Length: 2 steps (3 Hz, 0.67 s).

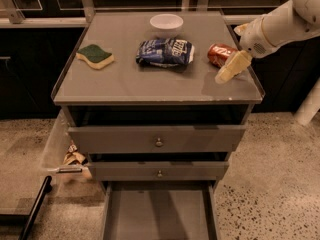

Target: Place coke can into bottom drawer

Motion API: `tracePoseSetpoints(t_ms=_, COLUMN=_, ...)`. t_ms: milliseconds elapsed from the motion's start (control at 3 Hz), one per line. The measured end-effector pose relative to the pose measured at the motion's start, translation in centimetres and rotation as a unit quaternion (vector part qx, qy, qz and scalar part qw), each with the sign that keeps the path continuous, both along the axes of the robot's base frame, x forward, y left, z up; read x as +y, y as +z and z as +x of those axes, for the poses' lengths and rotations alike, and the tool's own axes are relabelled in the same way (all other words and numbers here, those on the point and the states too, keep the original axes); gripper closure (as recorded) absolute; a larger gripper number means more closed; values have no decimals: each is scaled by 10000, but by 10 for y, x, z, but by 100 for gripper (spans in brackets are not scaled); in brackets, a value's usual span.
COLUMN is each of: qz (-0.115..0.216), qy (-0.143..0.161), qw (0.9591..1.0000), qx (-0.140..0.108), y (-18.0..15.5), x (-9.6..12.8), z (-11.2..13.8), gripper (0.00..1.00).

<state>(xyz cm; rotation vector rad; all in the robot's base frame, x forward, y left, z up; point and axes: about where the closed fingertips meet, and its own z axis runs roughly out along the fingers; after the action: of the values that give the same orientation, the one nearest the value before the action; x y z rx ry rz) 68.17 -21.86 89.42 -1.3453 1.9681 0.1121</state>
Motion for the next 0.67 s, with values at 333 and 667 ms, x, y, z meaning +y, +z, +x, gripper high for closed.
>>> tracePoseSetpoints(t_ms=333, qz=332, qy=-66, qw=9994, qx=-38, y=-3, x=-5, z=19, gripper=0)
tracePoseSetpoints(t_ms=667, qz=634, qy=-118, qw=9979, qx=-86, y=-6, x=-4, z=30, gripper=0)
